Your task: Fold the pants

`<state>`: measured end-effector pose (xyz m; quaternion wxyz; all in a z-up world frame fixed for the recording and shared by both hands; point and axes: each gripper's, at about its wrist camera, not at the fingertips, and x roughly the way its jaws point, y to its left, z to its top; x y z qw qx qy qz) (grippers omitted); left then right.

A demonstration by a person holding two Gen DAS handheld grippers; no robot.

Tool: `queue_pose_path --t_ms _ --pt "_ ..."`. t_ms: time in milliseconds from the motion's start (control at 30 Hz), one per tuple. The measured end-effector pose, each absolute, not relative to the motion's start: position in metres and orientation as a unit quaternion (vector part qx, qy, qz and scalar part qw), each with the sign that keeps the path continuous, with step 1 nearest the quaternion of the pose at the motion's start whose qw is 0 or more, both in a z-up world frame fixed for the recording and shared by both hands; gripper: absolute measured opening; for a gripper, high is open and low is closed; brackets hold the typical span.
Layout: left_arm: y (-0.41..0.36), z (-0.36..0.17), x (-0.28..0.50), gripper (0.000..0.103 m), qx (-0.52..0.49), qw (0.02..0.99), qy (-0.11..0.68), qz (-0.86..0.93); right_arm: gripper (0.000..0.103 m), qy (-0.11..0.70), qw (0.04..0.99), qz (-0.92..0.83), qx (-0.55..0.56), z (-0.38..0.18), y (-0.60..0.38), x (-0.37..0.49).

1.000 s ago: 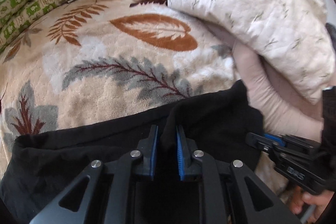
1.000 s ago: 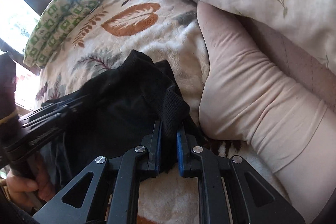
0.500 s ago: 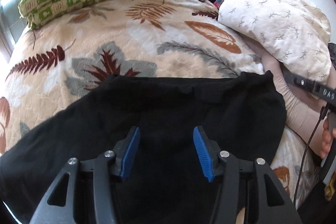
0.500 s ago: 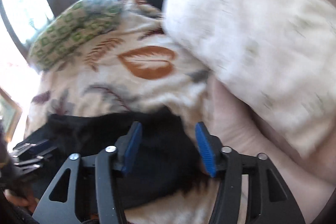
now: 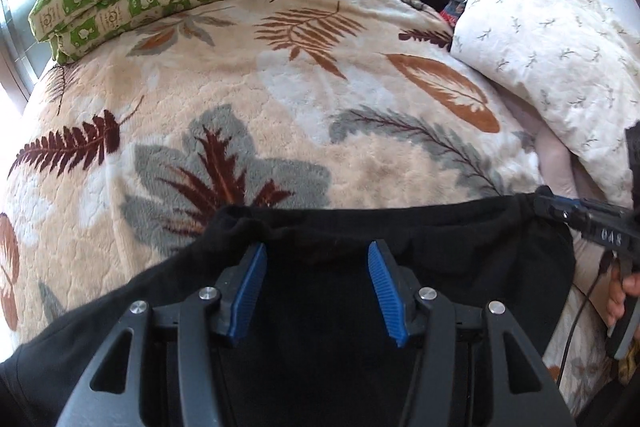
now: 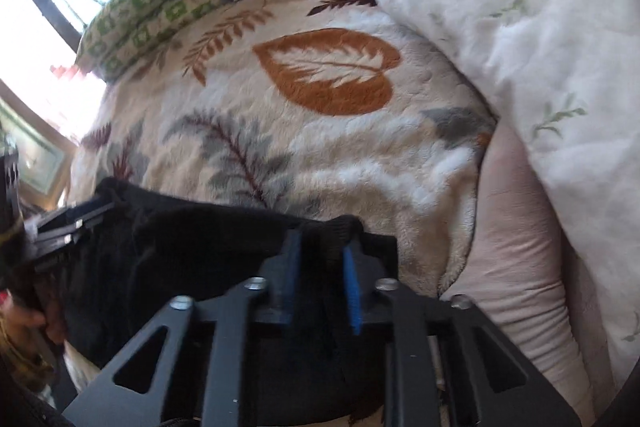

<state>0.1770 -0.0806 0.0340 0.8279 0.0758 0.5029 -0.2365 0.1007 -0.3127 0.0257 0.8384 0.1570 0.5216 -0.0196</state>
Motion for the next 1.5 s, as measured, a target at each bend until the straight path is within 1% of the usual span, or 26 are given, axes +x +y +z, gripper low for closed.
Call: queue_pose_path --t_ms 100,167,200,267,400,433,467,500,567,600,667,767,833,867,900,967,1067,1167,1233,1267,1300,1400,1500 --pt "-0.086 0.029 0.18 0.056 0.087 0.829 0.504 -0.227 0.008 0.511 0.851 -0.074 0.097 0.034 -0.306 0.096" --pt "-0.089 0.027 0.18 0.058 0.097 0.832 0.498 -0.223 0.008 0.512 0.847 -0.13 0.066 0.03 -0.315 0.092" --pt "-0.09 0.026 0.18 0.059 0.1 0.833 0.498 -0.222 0.008 0.521 0.839 -0.137 0.078 0.024 -0.324 0.091" --pt "-0.092 0.026 0.18 0.061 0.103 0.834 0.495 -0.221 0.008 0.533 0.825 -0.127 0.138 0.011 -0.342 0.087" --pt "-0.083 0.035 0.172 0.061 0.089 0.837 0.488 -0.233 0.011 0.514 0.837 -0.123 0.143 0.021 -0.343 0.079" --pt "-0.079 0.039 0.169 0.061 0.081 0.838 0.484 -0.237 0.013 0.506 0.842 -0.123 0.142 0.028 -0.342 0.078" --pt "-0.075 0.041 0.166 0.061 0.073 0.838 0.483 -0.242 0.021 0.497 0.848 -0.119 0.143 0.036 -0.341 0.078" --pt "-0.072 0.043 0.165 0.061 0.07 0.838 0.484 -0.244 0.033 0.486 0.854 -0.113 0.148 0.043 -0.34 0.078" --pt "-0.068 0.045 0.163 0.061 0.073 0.837 0.486 -0.242 0.044 0.473 0.861 -0.097 0.16 0.05 -0.34 0.08" --pt "-0.068 0.045 0.162 0.061 0.076 0.836 0.487 -0.239 0.044 0.468 0.863 -0.082 0.172 0.051 -0.339 0.082" --pt "-0.068 0.045 0.164 0.061 0.076 0.835 0.491 -0.237 0.044 0.472 0.859 -0.051 0.19 0.047 -0.338 0.089" --pt "-0.071 0.044 0.167 0.061 0.063 0.833 0.496 -0.236 0.044 0.492 0.851 -0.036 0.182 0.035 -0.332 0.099" --pt "-0.076 0.042 0.17 0.061 0.064 0.83 0.501 -0.236 0.03 0.516 0.837 -0.027 0.183 0.02 -0.331 0.104" --pt "-0.079 0.04 0.171 0.061 0.07 0.83 0.502 -0.233 0.028 0.513 0.839 -0.029 0.178 0.018 -0.33 0.102" --pt "-0.083 0.038 0.171 0.061 0.076 0.829 0.503 -0.232 0.02 0.508 0.843 -0.03 0.176 0.02 -0.329 0.099" --pt "-0.088 0.035 0.173 0.061 0.089 0.832 0.501 -0.224 0.017 0.494 0.856 -0.059 0.139 0.032 -0.321 0.093" --pt "-0.091 0.028 0.176 0.061 0.099 0.836 0.499 -0.204 0.016 0.479 0.868 -0.089 0.092 0.041 -0.312 0.091" --pt "-0.093 0.023 0.177 0.063 0.113 0.843 0.488 -0.194 0.017 0.495 0.862 -0.092 0.058 0.024 -0.307 0.098" --pt "-0.095 0.022 0.176 0.063 0.128 0.844 0.484 -0.193 0.02 0.499 0.861 -0.086 0.052 0.017 -0.309 0.101" --pt "-0.095 0.024 0.176 0.063 0.128 0.844 0.484 -0.193 0.027 0.496 0.862 -0.086 0.062 0.019 -0.313 0.1" --pt "-0.093 0.026 0.176 0.063 0.125 0.843 0.486 -0.195 0.031 0.496 0.86 -0.087 0.079 0.023 -0.318 0.098" --pt "-0.081 0.037 0.167 0.063 0.103 0.845 0.484 -0.203 0.036 0.493 0.857 -0.092 0.119 0.039 -0.327 0.088" --pt "-0.069 0.049 0.148 0.063 0.075 0.849 0.474 -0.22 0.038 0.506 0.847 -0.086 0.138 0.054 -0.325 0.074"
